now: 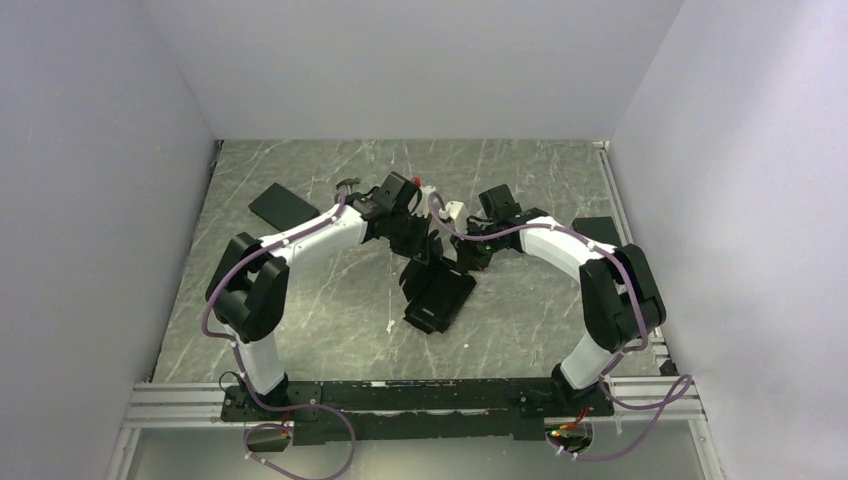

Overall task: Fold the paper box
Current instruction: Fold the paper box at the center of the board.

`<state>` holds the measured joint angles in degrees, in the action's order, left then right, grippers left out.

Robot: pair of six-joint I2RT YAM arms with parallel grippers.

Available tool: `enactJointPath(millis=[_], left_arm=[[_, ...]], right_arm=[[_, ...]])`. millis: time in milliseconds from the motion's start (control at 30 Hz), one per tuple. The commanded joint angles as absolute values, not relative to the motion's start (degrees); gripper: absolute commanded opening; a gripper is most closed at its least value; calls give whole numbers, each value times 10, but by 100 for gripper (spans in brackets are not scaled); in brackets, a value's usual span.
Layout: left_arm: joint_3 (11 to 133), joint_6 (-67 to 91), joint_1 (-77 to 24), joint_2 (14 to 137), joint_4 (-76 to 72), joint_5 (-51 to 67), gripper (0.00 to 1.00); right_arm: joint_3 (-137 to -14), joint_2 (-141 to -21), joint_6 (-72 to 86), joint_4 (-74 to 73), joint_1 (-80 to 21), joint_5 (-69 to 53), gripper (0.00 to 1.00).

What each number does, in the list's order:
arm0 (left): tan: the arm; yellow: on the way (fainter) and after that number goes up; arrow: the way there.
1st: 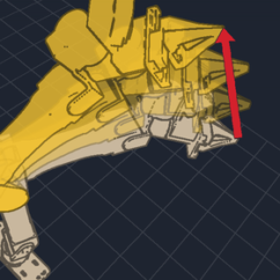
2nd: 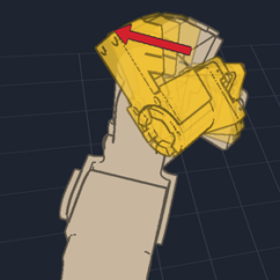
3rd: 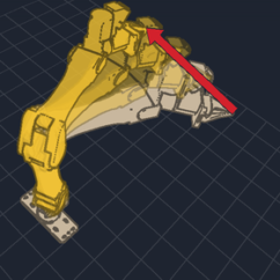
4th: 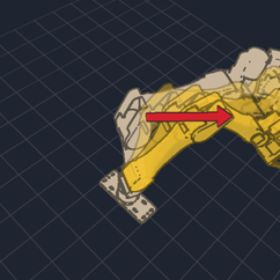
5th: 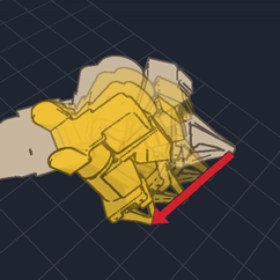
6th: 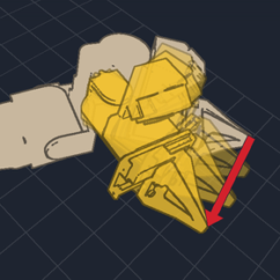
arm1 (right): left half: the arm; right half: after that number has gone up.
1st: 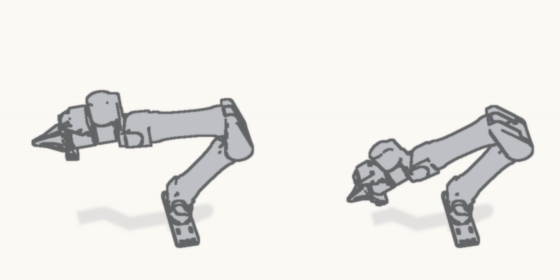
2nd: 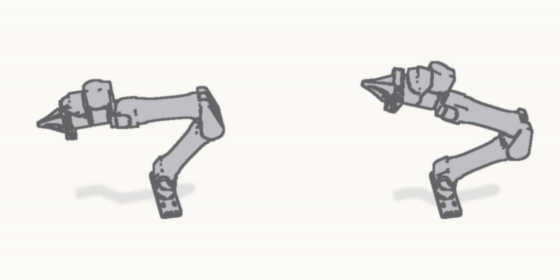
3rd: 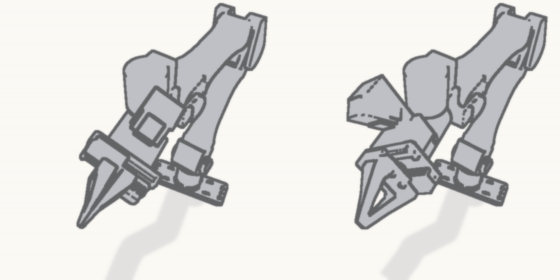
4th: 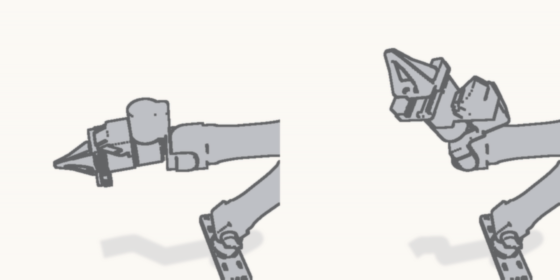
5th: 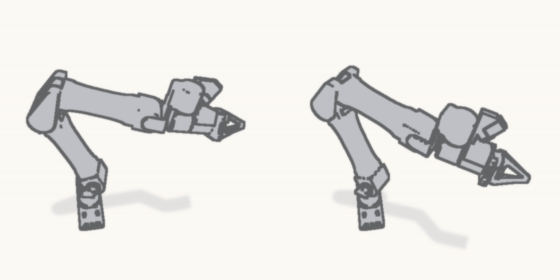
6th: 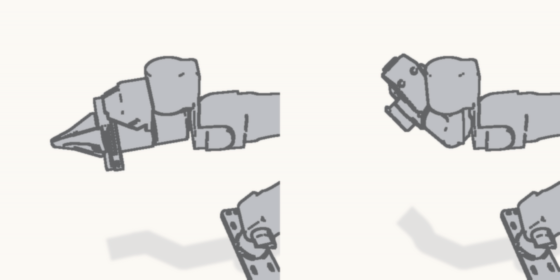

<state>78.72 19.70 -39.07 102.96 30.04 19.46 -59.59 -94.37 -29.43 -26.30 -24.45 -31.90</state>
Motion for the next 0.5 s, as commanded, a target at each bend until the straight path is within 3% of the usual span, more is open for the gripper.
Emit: enactJointPath(millis=[0, 467], left_arm=[[803, 230, -395, 1025, 197, 242, 0], [764, 249, -389, 1011, 166, 252, 0]], right_arm=[[-587, -920, -314, -262, -270, -391, 9], [-597, -939, -332, -297, -275, -438, 27]])
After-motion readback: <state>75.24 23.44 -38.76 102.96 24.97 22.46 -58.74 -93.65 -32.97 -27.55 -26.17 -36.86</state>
